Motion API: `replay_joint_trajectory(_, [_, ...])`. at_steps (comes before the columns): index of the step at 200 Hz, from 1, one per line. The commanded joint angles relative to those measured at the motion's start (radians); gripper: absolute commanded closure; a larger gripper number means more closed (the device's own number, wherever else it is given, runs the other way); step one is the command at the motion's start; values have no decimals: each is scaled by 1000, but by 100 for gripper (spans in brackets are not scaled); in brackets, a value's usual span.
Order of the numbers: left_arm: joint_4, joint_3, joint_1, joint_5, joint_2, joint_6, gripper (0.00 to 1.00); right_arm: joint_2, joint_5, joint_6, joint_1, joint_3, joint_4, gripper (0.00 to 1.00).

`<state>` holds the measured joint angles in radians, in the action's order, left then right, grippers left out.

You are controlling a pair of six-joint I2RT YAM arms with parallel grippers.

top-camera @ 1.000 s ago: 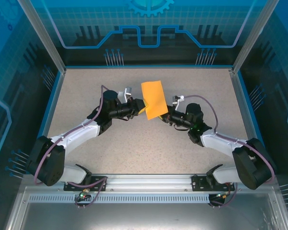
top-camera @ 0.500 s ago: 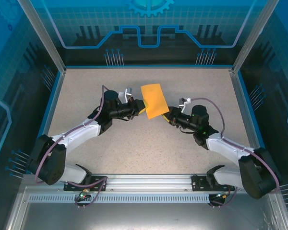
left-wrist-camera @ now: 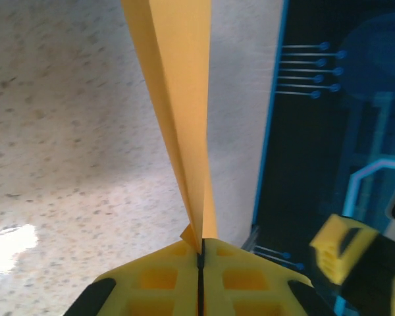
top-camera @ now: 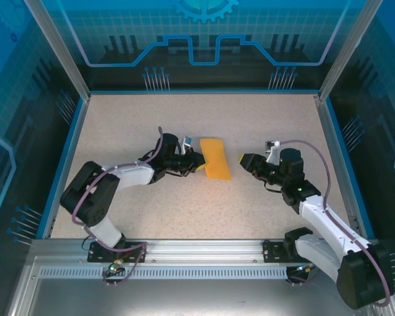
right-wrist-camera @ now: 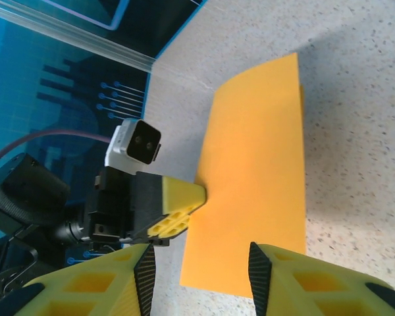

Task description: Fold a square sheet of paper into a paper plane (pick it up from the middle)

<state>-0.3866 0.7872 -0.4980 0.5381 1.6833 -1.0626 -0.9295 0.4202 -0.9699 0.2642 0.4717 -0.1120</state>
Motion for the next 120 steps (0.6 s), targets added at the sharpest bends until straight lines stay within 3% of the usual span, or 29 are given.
replay_joint_trajectory(1, [-38,-21,-14,-6,53,51,92,-20,12,63,-15,-4,38,56])
replay_joint_trajectory(120, [203,40,-14,-33,162,216,79,-278,40,161,75,83,-17,56])
